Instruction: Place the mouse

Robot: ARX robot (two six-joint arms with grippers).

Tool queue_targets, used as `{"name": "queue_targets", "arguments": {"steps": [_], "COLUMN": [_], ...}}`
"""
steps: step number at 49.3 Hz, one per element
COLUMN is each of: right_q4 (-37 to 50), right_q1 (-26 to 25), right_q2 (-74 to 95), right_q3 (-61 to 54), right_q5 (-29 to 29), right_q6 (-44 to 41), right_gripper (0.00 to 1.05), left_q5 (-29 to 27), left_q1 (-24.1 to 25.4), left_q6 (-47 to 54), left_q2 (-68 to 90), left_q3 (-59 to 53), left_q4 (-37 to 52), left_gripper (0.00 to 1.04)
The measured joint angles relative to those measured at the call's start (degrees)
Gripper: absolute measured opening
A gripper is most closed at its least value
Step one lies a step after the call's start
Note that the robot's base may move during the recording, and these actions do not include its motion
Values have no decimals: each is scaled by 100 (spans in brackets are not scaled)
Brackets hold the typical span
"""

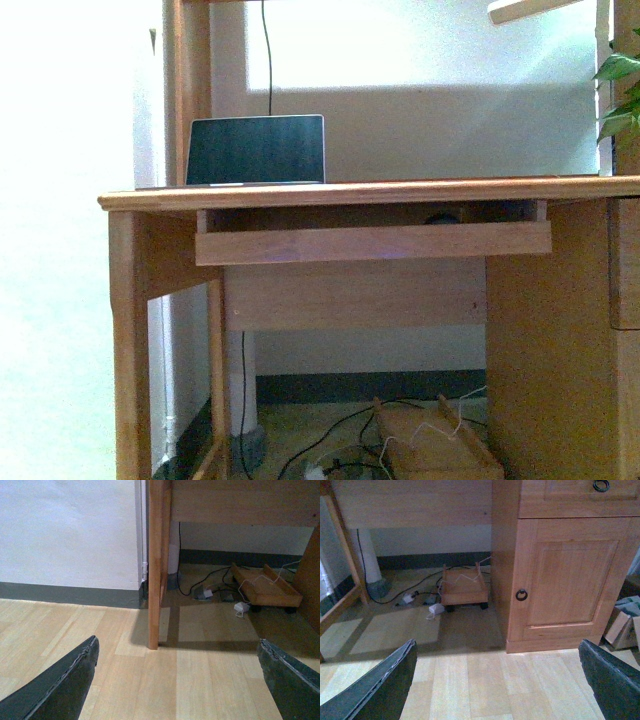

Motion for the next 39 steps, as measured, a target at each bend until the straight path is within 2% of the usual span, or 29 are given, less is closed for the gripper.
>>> {"name": "queue_targets", "arguments": {"steps": [39], "right_q4": [0], "right_q1": [0], "right_q2": [0], "right_q3": [0], "right_q5": [0], "right_q6": [0], "right_gripper": [97], "left_q5": [0], "left_q1": [0], "left_q6": [0], "left_q2": [0], "left_q3": [0], "left_q4": [0], "left_gripper": [97]}}
